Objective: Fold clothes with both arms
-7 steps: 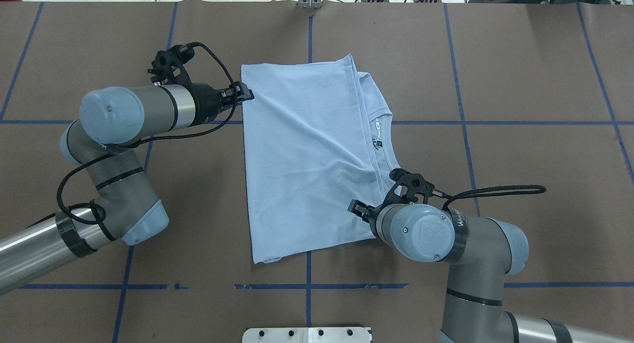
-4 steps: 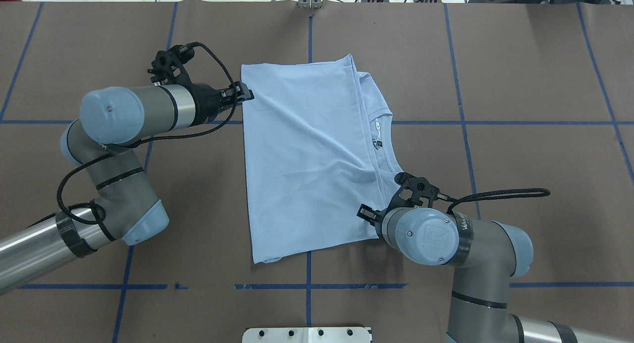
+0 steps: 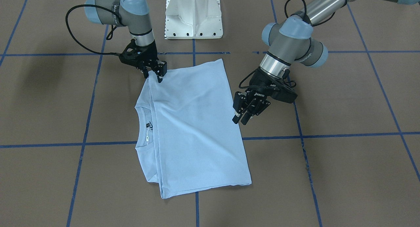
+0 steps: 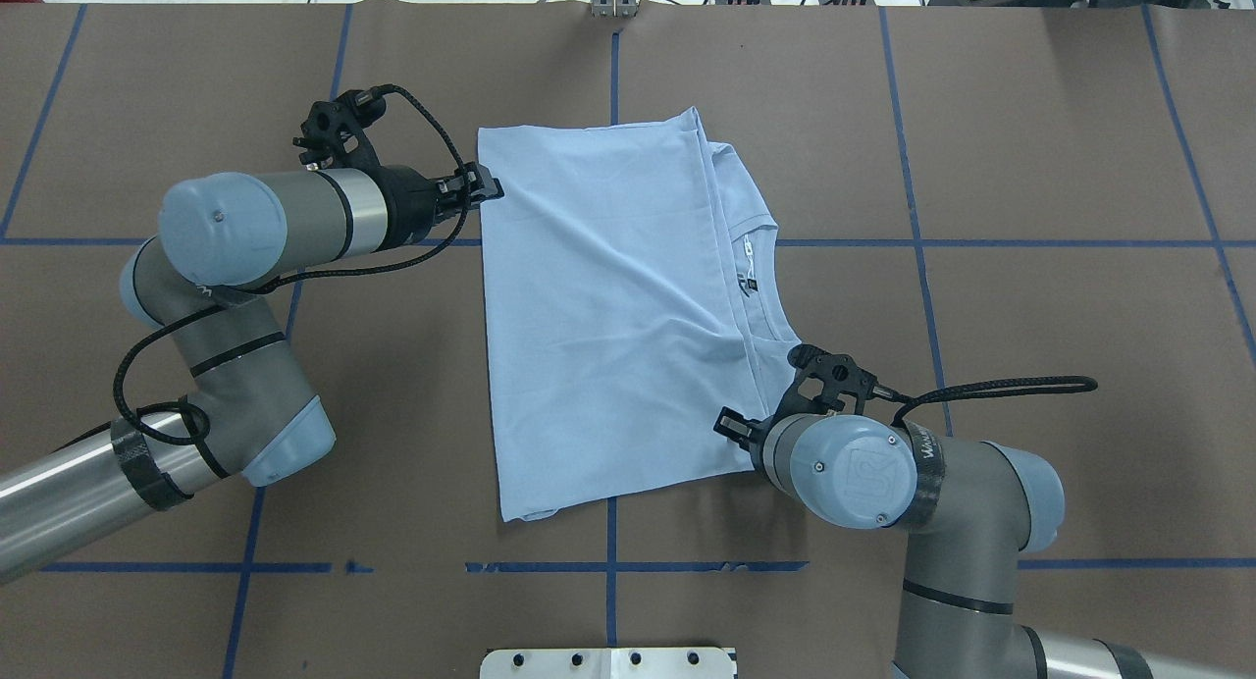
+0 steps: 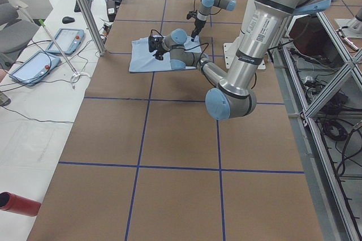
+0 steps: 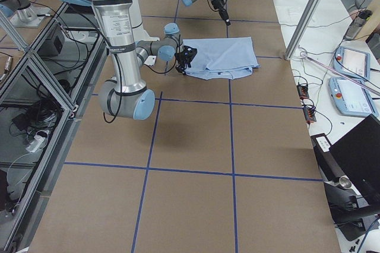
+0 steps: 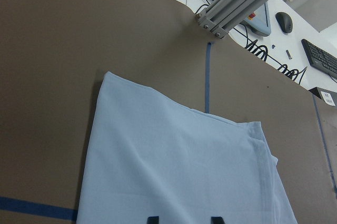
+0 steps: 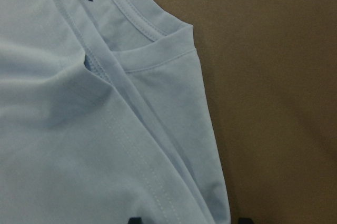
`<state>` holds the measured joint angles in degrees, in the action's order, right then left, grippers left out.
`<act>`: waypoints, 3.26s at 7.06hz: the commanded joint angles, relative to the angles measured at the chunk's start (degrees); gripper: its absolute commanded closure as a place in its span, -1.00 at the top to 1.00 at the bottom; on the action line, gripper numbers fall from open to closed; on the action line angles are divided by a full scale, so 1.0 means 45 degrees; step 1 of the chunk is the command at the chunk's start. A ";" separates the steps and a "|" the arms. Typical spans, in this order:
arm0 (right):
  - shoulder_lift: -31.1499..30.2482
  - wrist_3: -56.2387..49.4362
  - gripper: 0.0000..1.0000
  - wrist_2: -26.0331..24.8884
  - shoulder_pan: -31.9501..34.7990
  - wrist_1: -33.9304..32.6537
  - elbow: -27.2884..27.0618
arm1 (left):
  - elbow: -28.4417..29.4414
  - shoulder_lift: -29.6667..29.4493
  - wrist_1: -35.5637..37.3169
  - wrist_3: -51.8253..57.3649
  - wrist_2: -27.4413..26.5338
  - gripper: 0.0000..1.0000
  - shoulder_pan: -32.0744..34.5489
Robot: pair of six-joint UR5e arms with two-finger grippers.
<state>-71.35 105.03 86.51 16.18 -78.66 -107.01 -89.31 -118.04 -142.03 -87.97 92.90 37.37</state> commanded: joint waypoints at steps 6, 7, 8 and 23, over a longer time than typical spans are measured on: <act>-0.0900 0.0000 -1.00 -0.0455 -0.0411 0.0058 -0.0710 | -0.0017 0.0000 0.0000 -0.0021 0.0000 -0.13 -0.0042; -0.0883 0.0000 -1.00 -0.0475 -0.0489 0.0058 -0.0752 | -0.0017 0.0000 0.0000 -0.0002 0.0000 -0.13 -0.0042; -0.0883 0.0000 -1.00 -0.0707 -0.0683 0.0058 -0.0733 | -0.0017 0.0000 0.0000 -0.0040 0.0000 -0.13 -0.0042; -0.1703 -0.0019 -1.00 -0.0612 -0.1193 0.0000 -0.2490 | -0.4549 0.2324 0.5723 -0.7521 -0.3691 -0.02 -0.7640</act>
<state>-79.05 104.97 83.76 10.82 -78.66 -118.22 -110.60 -106.87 -116.35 -121.91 76.30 3.24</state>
